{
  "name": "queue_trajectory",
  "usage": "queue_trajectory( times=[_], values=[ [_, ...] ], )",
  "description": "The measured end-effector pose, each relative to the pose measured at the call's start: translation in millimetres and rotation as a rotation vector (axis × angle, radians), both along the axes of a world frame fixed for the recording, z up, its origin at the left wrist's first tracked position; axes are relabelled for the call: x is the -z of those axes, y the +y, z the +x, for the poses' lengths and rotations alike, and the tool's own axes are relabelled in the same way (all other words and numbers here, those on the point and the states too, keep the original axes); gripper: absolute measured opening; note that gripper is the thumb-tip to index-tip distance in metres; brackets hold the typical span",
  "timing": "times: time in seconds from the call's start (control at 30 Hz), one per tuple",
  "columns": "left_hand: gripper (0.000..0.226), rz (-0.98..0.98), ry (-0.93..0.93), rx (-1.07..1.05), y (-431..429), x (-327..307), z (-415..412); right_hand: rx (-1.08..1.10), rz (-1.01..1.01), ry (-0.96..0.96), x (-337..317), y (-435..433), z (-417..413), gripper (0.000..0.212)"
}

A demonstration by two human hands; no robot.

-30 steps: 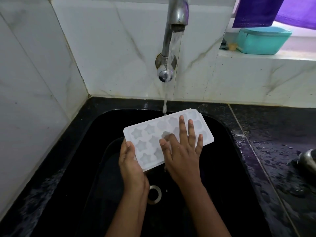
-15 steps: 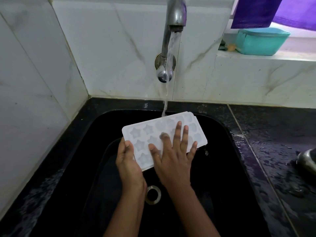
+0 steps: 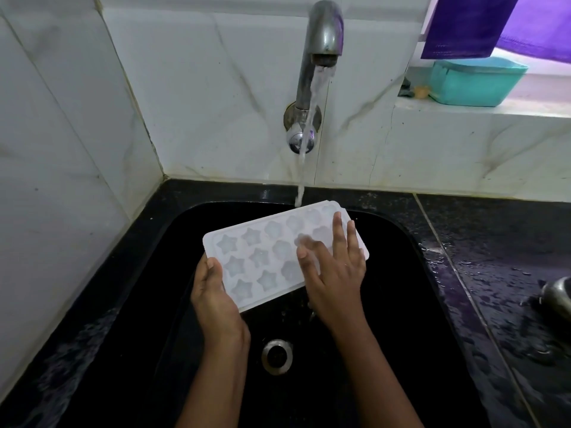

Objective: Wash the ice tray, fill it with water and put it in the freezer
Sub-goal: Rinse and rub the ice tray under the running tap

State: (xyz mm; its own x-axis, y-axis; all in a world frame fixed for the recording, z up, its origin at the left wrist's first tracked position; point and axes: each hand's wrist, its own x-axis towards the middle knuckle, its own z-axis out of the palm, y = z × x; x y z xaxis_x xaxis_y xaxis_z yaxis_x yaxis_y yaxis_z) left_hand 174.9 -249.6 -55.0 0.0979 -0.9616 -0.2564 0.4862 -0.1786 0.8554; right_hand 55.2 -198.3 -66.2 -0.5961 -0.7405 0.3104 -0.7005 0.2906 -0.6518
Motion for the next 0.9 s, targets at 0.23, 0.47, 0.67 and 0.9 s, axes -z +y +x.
queue_trajectory(
  times=[0.23, 0.47, 0.67, 0.9],
  values=[
    [0.022, -0.013, -0.033, -0.009, -11, -2, 12, -0.036, 0.127, 0.187, 0, -1, 10, 0.064],
    [0.024, -0.003, -0.033, 0.045, -7, 2, 8, -0.061, 0.098, 0.152, 1, 0, 11, 0.066],
    [0.028, 0.002, -0.014, 0.099, -5, 2, 5, 0.089, 0.068, 0.232, 2, 2, 5, 0.058],
    [0.026, 0.023, 0.005, 0.034, -10, 4, 9, -0.099, 0.049, 0.167, 0, 3, -5, 0.079]
  ],
)
